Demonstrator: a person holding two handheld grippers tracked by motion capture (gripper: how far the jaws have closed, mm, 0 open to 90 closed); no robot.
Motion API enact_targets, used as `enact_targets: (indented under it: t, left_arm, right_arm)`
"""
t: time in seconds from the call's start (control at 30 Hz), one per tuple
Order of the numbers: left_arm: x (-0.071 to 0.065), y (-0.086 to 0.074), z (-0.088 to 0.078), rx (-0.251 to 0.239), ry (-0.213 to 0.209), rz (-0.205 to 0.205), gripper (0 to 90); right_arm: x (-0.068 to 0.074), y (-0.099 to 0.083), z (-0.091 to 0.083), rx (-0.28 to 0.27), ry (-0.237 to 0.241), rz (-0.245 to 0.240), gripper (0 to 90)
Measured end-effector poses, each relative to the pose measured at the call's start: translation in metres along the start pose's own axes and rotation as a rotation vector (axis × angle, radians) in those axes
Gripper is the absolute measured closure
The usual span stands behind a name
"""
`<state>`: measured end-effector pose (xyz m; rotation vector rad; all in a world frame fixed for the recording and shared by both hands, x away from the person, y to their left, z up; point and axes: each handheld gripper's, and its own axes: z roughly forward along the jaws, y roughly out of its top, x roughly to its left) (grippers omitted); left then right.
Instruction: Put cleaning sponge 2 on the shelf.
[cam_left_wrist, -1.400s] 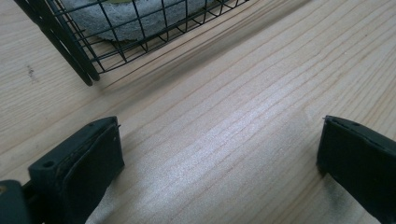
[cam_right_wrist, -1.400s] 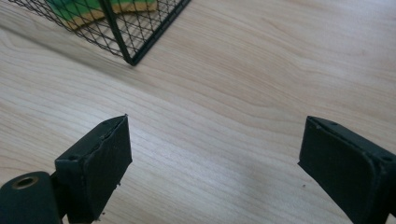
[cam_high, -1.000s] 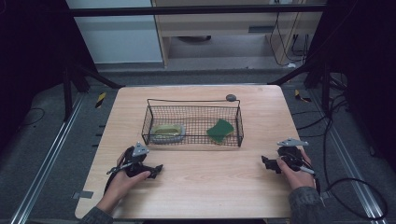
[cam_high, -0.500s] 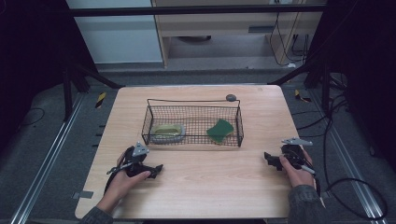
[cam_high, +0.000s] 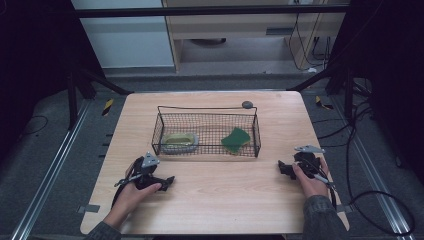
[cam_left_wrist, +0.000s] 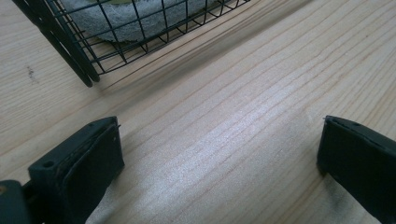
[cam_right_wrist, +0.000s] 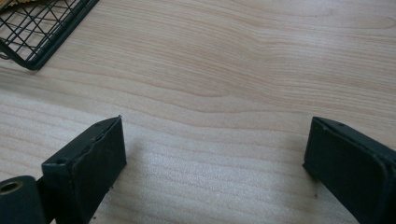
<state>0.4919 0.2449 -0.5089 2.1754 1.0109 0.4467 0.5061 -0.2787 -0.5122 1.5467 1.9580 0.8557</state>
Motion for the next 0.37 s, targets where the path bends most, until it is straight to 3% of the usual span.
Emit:
enact_targets:
  t: [0.23, 0.37]
  left_arm:
    - [0.0, 0.0, 0.0, 0.0, 0.0, 0.0, 0.0]
    - [0.0, 0.0001, 0.0001, 0.0, 0.0, 0.0, 0.0]
  right_arm:
    - [0.0025, 0.0005, 0.0009, 0.01, -0.014, 0.011, 2.9]
    - [0.0069, 0.0, 0.0005, 0.019, -0.053, 0.054, 0.4]
